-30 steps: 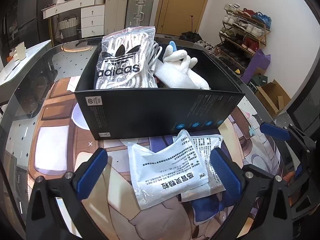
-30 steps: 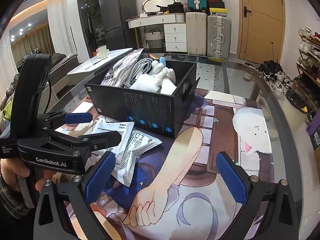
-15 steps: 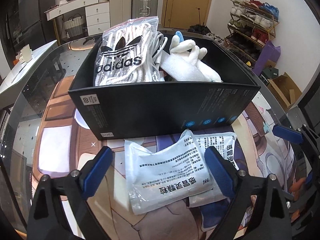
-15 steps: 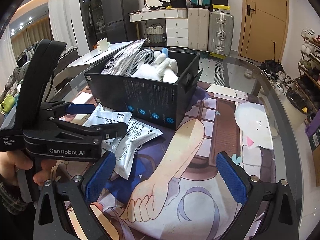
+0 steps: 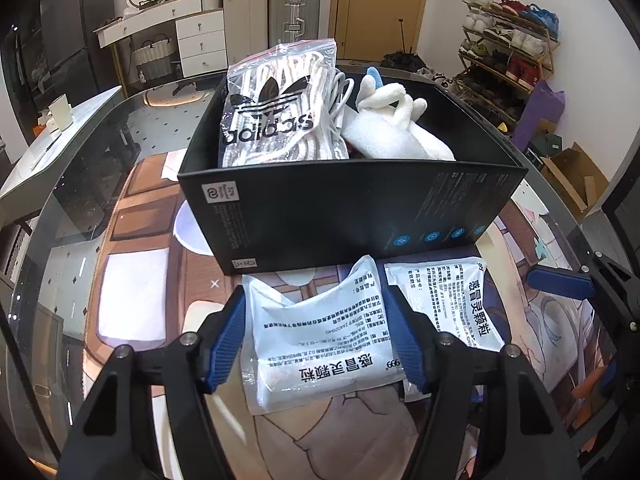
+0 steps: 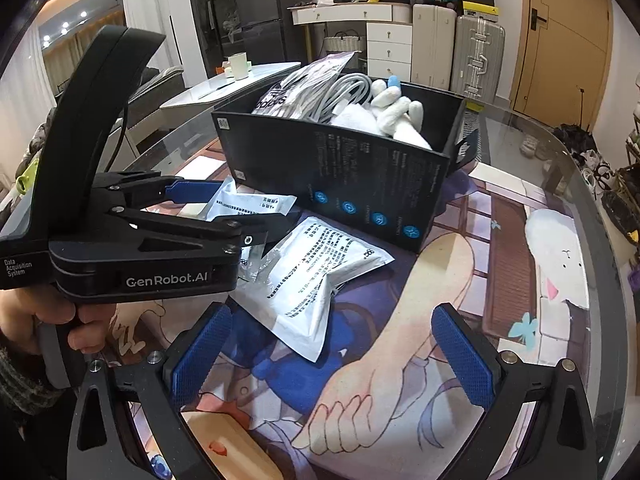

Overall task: Organize soft objects
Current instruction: 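Grasp a white sachet packet with the left tool while the right tool grasps another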

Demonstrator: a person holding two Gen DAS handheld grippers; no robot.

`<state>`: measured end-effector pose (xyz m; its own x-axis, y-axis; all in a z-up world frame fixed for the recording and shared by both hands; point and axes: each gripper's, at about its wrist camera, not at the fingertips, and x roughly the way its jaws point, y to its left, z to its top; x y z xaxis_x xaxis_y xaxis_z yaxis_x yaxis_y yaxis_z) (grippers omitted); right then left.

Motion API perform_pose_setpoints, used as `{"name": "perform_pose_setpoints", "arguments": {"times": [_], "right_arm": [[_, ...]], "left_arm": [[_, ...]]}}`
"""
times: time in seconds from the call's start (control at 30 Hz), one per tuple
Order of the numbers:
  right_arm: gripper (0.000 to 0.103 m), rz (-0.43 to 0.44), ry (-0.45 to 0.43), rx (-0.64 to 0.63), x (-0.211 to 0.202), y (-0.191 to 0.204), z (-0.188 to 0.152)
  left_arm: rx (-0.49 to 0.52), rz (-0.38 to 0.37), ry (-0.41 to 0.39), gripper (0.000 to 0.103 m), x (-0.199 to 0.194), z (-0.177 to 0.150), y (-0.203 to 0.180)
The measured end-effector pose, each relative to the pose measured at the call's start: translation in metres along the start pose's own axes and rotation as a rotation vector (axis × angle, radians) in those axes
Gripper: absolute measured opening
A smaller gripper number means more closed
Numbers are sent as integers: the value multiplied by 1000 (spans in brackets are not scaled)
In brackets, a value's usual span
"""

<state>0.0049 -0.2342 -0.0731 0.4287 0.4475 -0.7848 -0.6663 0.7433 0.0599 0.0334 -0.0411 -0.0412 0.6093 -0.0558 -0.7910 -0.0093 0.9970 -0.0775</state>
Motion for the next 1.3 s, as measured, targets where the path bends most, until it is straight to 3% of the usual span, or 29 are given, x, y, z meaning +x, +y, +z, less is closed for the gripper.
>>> {"name": "perform_pose_setpoints", "arguments": {"times": [0.3, 0.63, 0.9, 1.07, 1.3], "right_arm": [[102, 19, 53, -30, 19, 17, 8], [101, -41, 64, -2, 31, 18, 19], [79, -81, 40, 28, 29, 7, 25], [59, -97, 26, 36, 24, 6, 20], [48, -101, 22, 33, 21, 9, 17]], "left_arm": [[-10, 1, 3, 63, -5, 0, 6], [-3, 4, -1, 62, -10, -3, 11], [16, 25, -7, 61, -10, -8, 11], [34, 42, -6, 60, -9, -8, 9], [39, 45, -7, 60, -10, -8, 7]]}}
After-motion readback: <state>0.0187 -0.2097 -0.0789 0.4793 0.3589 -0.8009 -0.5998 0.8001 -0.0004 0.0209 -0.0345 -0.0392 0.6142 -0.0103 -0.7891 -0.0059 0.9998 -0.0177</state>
